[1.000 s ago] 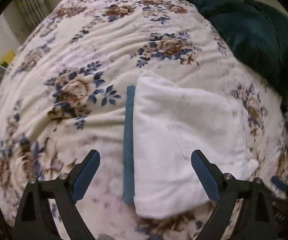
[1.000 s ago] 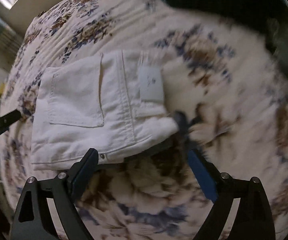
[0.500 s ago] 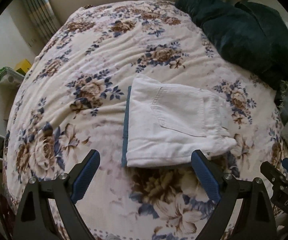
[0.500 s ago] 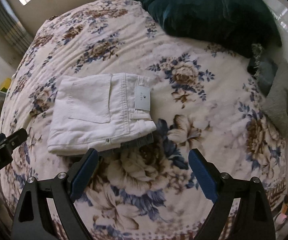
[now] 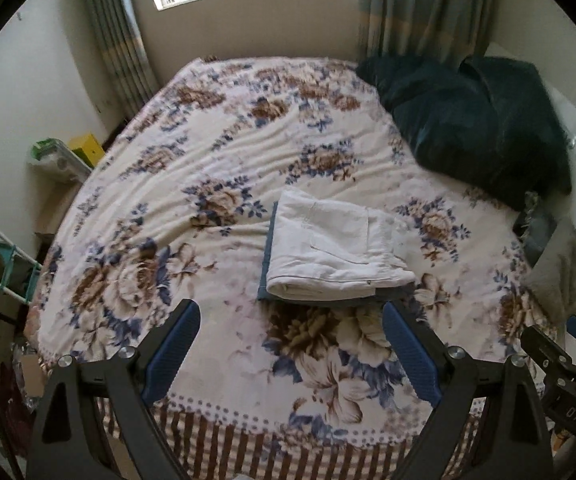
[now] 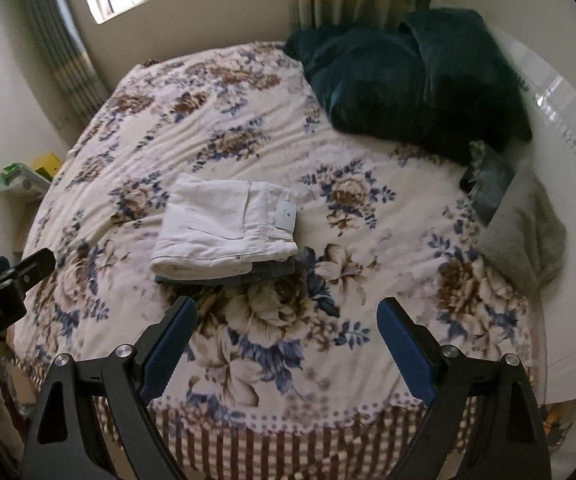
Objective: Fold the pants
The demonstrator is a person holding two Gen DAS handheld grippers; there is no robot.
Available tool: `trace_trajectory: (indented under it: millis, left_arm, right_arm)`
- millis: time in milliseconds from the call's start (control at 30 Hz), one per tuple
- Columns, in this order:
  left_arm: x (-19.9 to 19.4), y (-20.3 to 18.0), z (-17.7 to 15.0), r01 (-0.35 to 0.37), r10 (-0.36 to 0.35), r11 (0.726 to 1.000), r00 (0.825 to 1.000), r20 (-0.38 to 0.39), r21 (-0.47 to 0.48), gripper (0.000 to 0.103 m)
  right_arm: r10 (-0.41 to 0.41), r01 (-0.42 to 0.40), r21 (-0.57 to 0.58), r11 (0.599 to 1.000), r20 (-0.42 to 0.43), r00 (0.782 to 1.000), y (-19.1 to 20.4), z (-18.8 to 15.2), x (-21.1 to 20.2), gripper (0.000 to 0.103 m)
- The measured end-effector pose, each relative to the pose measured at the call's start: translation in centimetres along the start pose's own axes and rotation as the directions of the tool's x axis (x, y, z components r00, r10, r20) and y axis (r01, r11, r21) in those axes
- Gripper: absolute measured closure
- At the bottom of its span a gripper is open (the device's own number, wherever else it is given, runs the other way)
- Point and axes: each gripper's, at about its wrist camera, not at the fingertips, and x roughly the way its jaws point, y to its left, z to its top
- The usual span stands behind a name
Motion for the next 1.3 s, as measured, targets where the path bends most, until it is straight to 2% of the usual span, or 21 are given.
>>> trace_trajectory:
  millis: [400,667,800,1000,1233,1300]
  left_arm:
    - [-17.5,0.4,-4.7,0.001,0.001,1.000,0.988,0.152,-0.011,0.010]
    - [-25.8,1.8,-6.9,-0.021,0.019,1.000,0.972,0.236,0.007,0.010]
    - [-28.1,2.0,-7.8,-0.009,0.006,1.000,0.969,0.249,0.011,0.010]
    - [-30.3,2.5,-8.7,0.016,-0.015,1.000,0.967,0.255,-0.001,0.010]
    - [-30.7,2.7,-8.9,0.000,0.007,1.000,0.963,0.270,-0.025,0.010]
    - [-30.5,2.8,-8.7,-0.008,0.017,0.999,0.962,0.273,-0.032,0.001]
  right_arm:
    - [0.020,-0.012,-0.062,0.998,0.128,0.992,0.1,-5.8,-19.8,0.009]
    - [0.020,-0.005,-0.069,0.998,0.209,0.978,0.8,-8.4,-30.3,0.009]
    - [0.036,-0.014,-0.092,0.996,0.242,0.970,2.0,-9.6,-34.7,0.009]
    - [0.058,-0.026,-0.123,0.992,0.269,0.961,2.8,-10.6,-38.5,0.009]
    - [0.079,-0.048,-0.119,0.992,0.275,0.958,2.7,-10.8,-39.8,0.009]
    - [0.084,-0.053,-0.118,0.992,0.274,0.958,2.7,-10.3,-39.5,0.009]
